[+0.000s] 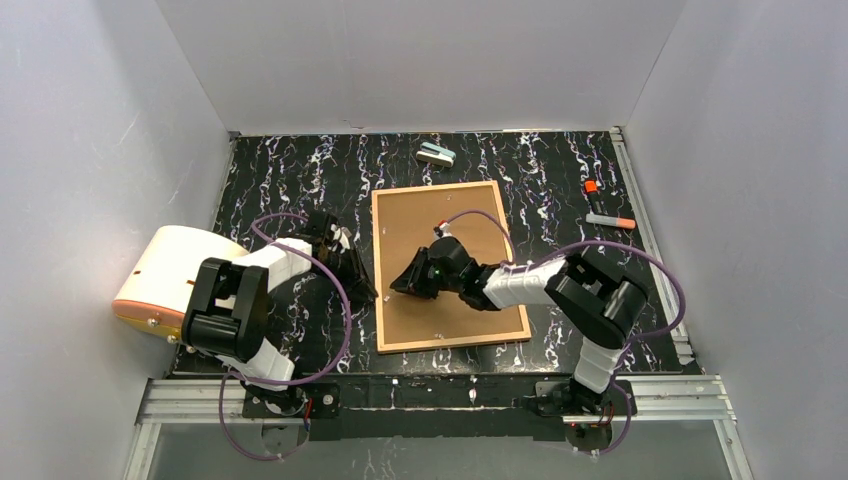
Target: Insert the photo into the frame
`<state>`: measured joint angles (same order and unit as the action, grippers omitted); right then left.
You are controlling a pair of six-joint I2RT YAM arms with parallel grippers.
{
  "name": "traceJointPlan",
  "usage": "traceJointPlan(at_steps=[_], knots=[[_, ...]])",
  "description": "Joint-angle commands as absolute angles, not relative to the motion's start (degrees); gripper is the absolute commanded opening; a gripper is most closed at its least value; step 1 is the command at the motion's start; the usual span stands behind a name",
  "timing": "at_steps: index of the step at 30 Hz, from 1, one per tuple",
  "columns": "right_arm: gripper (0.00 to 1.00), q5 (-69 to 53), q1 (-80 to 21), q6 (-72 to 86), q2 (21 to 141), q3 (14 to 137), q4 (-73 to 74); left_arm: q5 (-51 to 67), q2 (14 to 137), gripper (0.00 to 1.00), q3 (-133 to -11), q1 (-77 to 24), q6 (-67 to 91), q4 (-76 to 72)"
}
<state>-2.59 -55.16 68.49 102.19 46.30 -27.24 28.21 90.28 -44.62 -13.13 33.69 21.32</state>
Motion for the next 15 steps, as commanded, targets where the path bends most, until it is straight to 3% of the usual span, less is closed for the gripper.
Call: traceJointPlan(at_steps=[1, 3, 11, 15], knots=[[0.33, 1.2, -51.0, 65.8, 100.6, 49.7, -19.1, 21.1, 91.6, 0.36, -45.3, -14.5, 32.0, 19.9], [0.38, 0.6, -48.6, 64.8, 101.9, 51.8, -16.3, 20.9, 92.0, 0.42, -46.8, -14.4, 32.6, 18.1], [0.40, -7.7, -42.6, 58.2, 112.7, 66.3, -11.5, 21.8, 95.9, 0.63, -52.4, -13.6, 35.1, 11.3], [0.40, -10.8, -42.3, 54.2, 118.9, 76.0, -8.7, 17.8, 100.0, 0.59, -57.1, -12.9, 34.3, 13.0]])
